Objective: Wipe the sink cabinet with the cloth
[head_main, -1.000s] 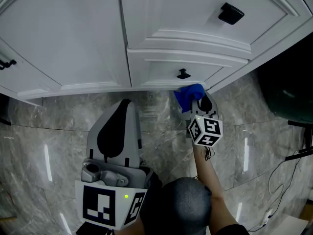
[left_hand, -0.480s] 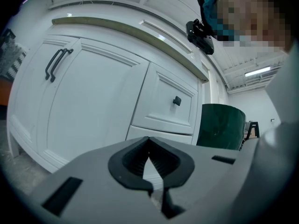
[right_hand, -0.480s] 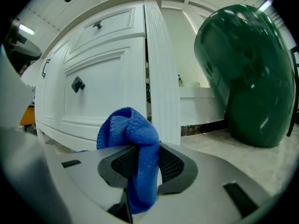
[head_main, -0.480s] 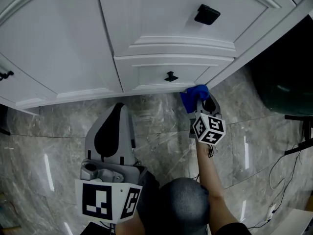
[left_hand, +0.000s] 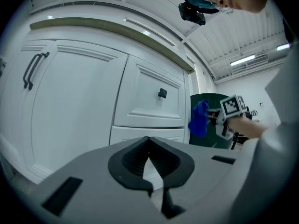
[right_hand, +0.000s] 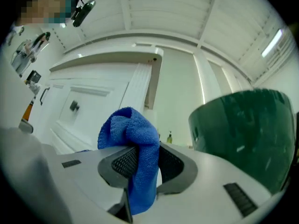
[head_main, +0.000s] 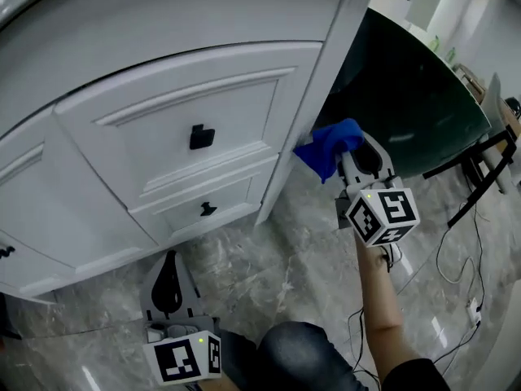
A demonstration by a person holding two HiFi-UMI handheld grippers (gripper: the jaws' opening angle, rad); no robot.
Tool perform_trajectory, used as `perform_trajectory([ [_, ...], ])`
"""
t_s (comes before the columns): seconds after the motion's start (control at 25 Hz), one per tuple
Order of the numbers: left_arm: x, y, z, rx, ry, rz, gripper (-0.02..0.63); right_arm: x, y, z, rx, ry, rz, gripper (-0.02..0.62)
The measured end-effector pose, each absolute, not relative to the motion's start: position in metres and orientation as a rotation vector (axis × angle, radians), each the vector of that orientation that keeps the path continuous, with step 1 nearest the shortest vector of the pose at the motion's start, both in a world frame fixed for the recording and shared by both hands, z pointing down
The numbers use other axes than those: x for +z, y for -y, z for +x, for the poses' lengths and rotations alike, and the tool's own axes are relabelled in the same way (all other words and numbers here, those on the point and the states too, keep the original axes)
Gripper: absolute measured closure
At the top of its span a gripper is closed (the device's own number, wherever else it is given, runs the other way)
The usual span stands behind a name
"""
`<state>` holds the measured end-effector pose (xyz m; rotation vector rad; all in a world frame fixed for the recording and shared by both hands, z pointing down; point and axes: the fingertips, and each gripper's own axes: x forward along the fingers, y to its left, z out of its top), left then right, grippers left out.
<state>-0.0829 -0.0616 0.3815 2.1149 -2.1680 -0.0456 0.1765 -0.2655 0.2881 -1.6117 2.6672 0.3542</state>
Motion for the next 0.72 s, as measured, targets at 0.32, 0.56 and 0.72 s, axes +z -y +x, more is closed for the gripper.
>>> perform_trajectory([
  [0.32,0.372,0.073,-0.066,-0.059,2.096,2.222,0.606,0.135,0.264,0.147,0.594,-2.543,-1.498,0.48],
  [0.56,0.368,0.071,-0.069,-0.063,2.106,2.24,0.606,0.076,0.257,0.134,0.701,-2.465,-1.476,0.48],
  [0.72,0.367,0.07,-0.072,-0.092,2.108,2.228,0.606,0.073,0.26,0.131,0.706,-2.444,-1.499,0.48],
])
